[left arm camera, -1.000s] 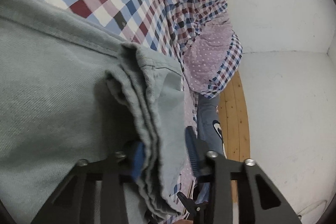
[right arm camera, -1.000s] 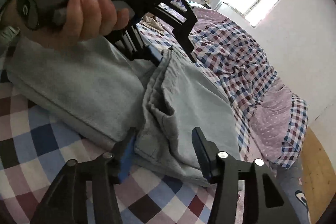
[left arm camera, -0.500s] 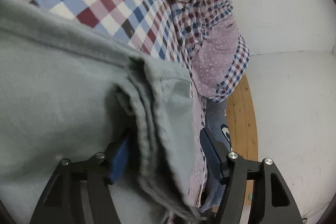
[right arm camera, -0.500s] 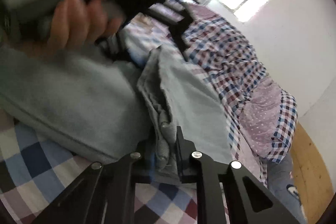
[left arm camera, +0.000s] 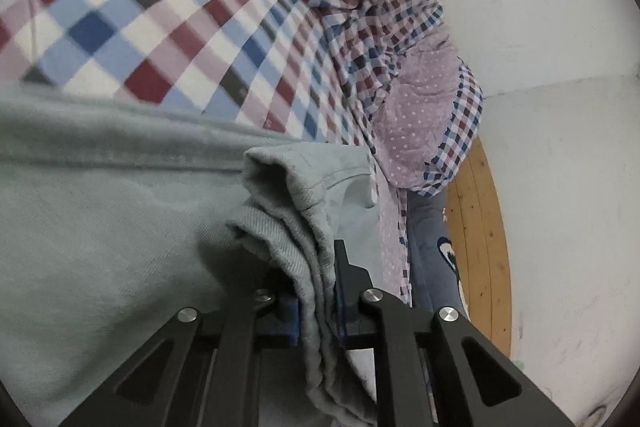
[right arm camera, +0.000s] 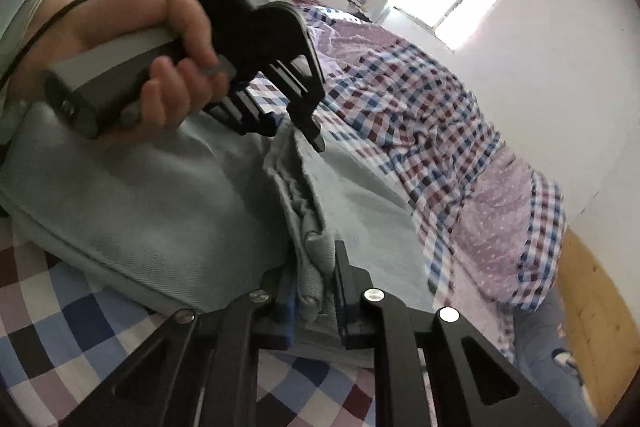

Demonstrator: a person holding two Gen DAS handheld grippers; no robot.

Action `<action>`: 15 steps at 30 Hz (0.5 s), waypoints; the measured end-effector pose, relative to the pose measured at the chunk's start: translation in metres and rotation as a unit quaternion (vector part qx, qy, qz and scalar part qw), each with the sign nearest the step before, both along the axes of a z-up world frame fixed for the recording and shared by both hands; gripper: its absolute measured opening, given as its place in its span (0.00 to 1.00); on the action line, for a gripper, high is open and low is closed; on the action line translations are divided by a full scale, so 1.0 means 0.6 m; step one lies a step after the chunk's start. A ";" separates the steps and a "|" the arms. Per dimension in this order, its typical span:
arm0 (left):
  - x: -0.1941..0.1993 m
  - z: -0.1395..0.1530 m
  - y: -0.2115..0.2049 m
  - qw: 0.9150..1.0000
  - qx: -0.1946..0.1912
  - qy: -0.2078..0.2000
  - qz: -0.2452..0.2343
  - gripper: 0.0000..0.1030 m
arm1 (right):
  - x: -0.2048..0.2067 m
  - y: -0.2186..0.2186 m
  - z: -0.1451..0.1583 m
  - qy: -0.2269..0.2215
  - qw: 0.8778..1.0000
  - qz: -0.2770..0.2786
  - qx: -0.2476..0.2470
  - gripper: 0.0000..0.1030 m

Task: Fold clothes
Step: 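Grasp the folded pants edge with the left gripper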

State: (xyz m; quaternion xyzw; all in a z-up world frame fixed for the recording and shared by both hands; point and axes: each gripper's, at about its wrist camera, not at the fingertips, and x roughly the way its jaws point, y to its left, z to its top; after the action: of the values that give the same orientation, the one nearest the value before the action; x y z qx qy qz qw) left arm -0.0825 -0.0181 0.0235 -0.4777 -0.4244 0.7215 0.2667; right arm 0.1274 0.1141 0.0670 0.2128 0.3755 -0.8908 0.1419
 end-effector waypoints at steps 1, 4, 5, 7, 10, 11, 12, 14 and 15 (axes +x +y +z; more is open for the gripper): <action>0.000 0.013 -0.003 1.000 -0.004 0.009 -0.004 0.11 | 0.004 -0.005 0.004 0.008 1.000 0.003 0.005 0.14; 0.011 0.080 -0.009 0.997 -0.027 0.061 -0.024 0.10 | 0.023 -0.024 0.017 0.028 0.999 0.012 0.017 0.14; 0.018 0.101 -0.011 0.996 -0.029 0.076 -0.029 0.10 | 0.033 -0.033 0.022 0.037 0.999 0.016 0.024 0.14; 0.031 0.143 -0.017 0.993 -0.031 0.104 -0.040 0.10 | 0.052 -0.052 0.034 0.047 0.998 0.024 0.032 0.14; 0.055 0.177 -0.041 0.990 -0.039 0.129 -0.044 0.10 | 0.080 -0.081 0.055 0.055 0.998 0.033 0.028 0.14; 0.059 0.180 -0.049 0.989 -0.045 0.133 -0.043 0.10 | 0.085 -0.090 0.056 0.052 0.998 0.037 0.027 0.14; 0.062 0.176 -0.057 0.989 -0.053 0.134 -0.045 0.10 | 0.089 -0.099 0.052 0.046 0.998 0.043 0.025 0.14; 0.056 0.134 -0.073 0.989 -0.088 0.110 -0.050 0.10 | 0.084 -0.116 0.028 0.024 0.998 0.051 0.038 0.14; 0.049 0.107 -0.079 0.989 -0.105 0.092 -0.052 0.10 | 0.078 -0.123 0.009 0.007 0.997 0.054 0.050 0.14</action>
State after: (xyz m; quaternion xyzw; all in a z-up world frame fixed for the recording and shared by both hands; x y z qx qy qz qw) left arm -0.0530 -0.0655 0.0879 -0.4563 -0.2943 0.7880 0.2902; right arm 0.1744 0.0402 0.0724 0.1929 0.4312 -0.8636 0.1764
